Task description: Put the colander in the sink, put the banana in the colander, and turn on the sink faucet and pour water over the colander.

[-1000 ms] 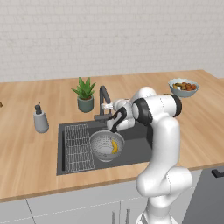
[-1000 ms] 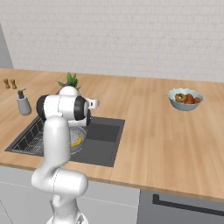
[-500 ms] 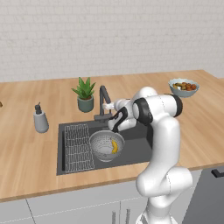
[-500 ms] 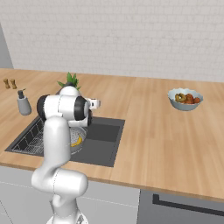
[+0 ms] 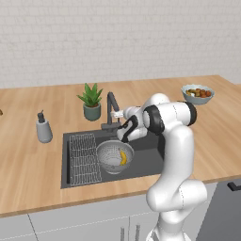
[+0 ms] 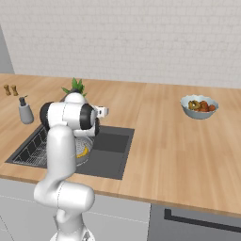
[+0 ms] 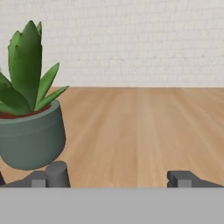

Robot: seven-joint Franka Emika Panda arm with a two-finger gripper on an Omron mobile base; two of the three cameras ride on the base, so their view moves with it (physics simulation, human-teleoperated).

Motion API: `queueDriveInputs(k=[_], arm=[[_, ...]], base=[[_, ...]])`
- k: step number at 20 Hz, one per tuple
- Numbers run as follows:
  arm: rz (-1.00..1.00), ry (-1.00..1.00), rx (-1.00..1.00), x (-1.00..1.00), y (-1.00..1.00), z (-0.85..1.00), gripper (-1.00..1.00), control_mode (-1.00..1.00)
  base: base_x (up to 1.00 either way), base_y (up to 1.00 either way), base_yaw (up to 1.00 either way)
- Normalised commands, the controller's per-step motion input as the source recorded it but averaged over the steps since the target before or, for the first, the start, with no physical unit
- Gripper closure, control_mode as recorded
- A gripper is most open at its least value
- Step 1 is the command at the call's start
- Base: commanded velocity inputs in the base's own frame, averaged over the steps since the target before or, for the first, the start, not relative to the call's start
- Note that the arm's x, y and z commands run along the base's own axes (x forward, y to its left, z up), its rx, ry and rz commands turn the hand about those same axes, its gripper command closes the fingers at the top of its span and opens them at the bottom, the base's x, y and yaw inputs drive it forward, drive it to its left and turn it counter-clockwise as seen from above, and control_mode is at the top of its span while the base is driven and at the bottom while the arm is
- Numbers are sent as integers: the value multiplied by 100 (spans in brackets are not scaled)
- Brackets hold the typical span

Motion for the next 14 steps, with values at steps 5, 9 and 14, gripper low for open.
queueDriveInputs(k=[5,9,14], arm=[[0,-1,0,0,-44,-2,-100,-100],[0,-2,0,0,-70,-4,-100,-100],[0,-2,0,0,-80,-1,-100,-100]], base=[[0,0,0],[0,0,0],[0,0,0]])
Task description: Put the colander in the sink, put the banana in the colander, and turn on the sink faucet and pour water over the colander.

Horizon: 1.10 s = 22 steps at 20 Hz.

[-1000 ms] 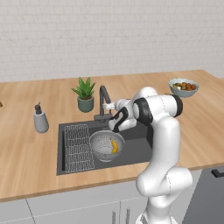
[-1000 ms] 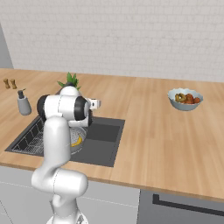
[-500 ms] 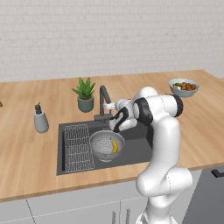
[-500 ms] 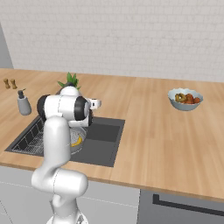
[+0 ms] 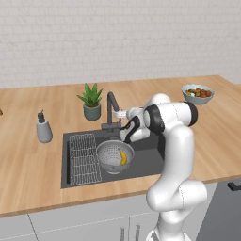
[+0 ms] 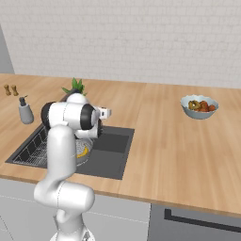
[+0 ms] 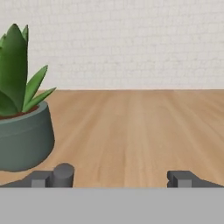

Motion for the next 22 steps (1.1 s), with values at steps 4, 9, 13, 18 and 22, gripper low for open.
queueDriveInputs(k=[4,9,13,18,22], arm=[[0,-2,0,0,-79,-6,-100,-100],[0,-1,0,0,-79,-9,-100,-100],[0,0,0,0,-75,-9,-100,-100],[0,0,0,0,-65,-5,-100,-100],[0,0,0,0,-45,0,-100,-100]], base=[[0,0,0],[0,0,0],[0,0,0],[0,0,0],[0,0,0]])
